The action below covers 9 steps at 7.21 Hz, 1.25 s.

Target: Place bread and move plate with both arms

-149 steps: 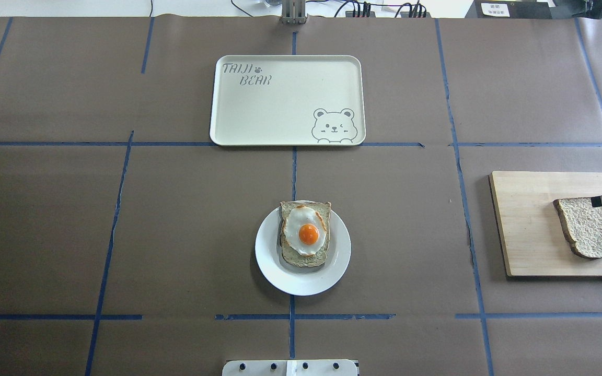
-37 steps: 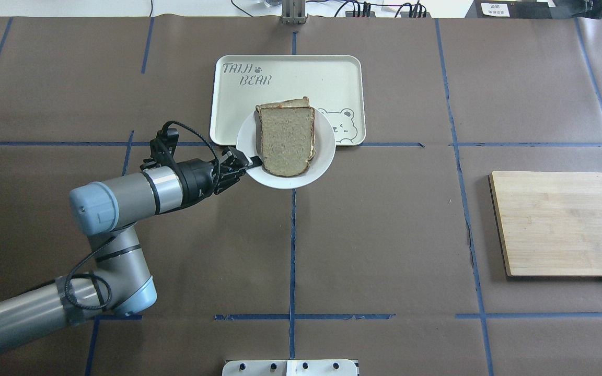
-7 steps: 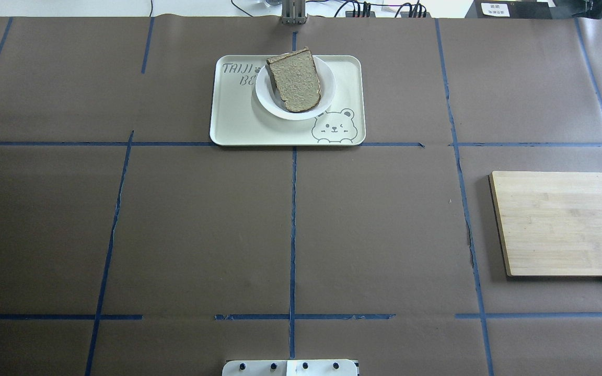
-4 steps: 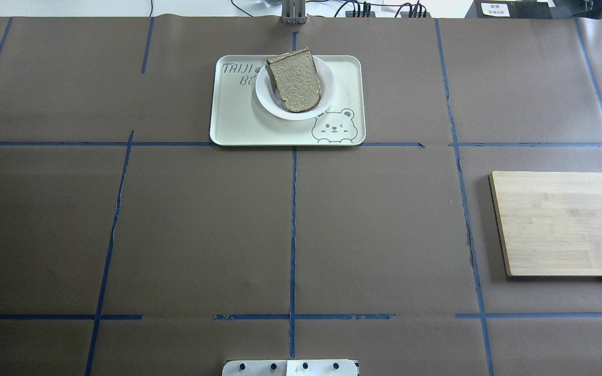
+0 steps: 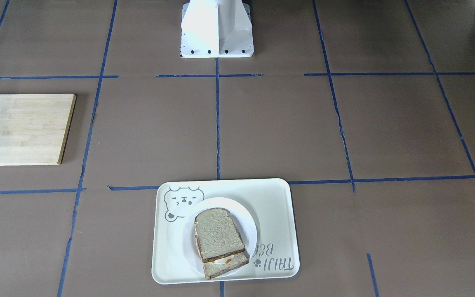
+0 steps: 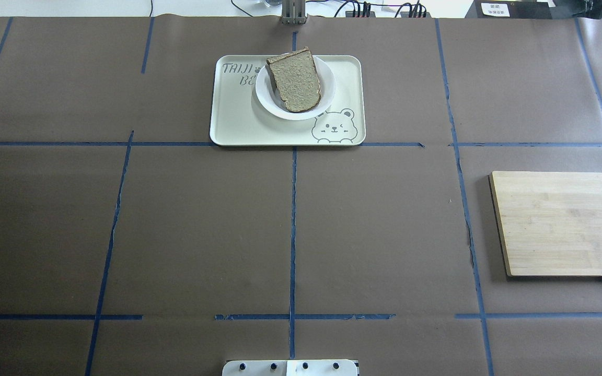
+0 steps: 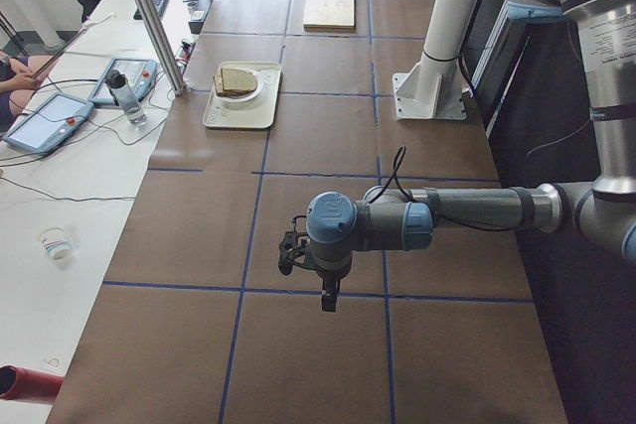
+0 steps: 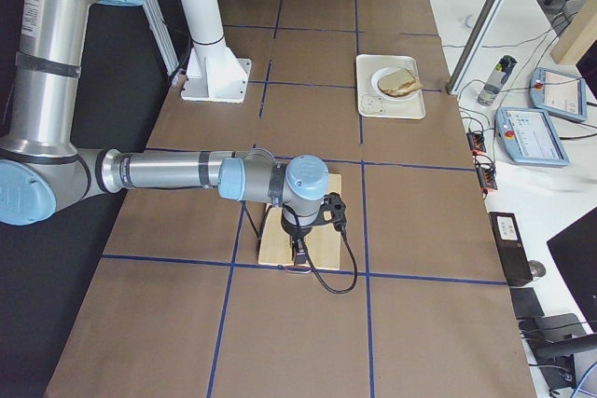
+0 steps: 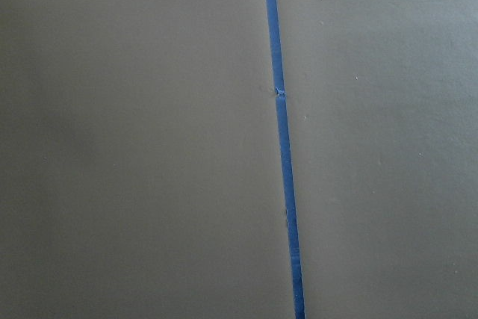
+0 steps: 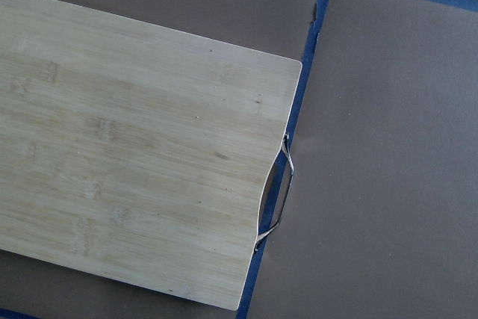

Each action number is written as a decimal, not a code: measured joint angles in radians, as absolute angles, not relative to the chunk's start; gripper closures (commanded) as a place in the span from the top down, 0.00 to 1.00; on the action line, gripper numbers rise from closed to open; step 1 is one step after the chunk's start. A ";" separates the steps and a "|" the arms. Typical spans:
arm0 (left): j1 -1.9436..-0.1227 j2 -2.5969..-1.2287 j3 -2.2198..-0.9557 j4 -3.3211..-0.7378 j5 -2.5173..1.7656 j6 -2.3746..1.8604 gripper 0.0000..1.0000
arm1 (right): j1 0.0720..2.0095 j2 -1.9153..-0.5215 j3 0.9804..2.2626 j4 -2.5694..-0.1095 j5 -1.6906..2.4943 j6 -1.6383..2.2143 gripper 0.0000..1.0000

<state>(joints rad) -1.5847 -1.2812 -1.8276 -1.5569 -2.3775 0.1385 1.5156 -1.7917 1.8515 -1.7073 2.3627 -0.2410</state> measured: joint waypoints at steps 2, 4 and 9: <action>-1.584 -1.289 -1.828 -1.557 -2.378 0.138 1.00 | 1.516 -1.792 1.852 -1.707 2.365 -0.241 1.00; -1.584 -1.293 -1.831 -1.557 -2.378 0.137 1.00 | 1.516 -1.792 1.852 -1.707 2.365 -0.242 1.00; -1.585 -1.293 -1.842 -1.557 -2.378 0.134 1.00 | 1.516 -1.792 1.852 -1.707 2.365 -0.242 1.00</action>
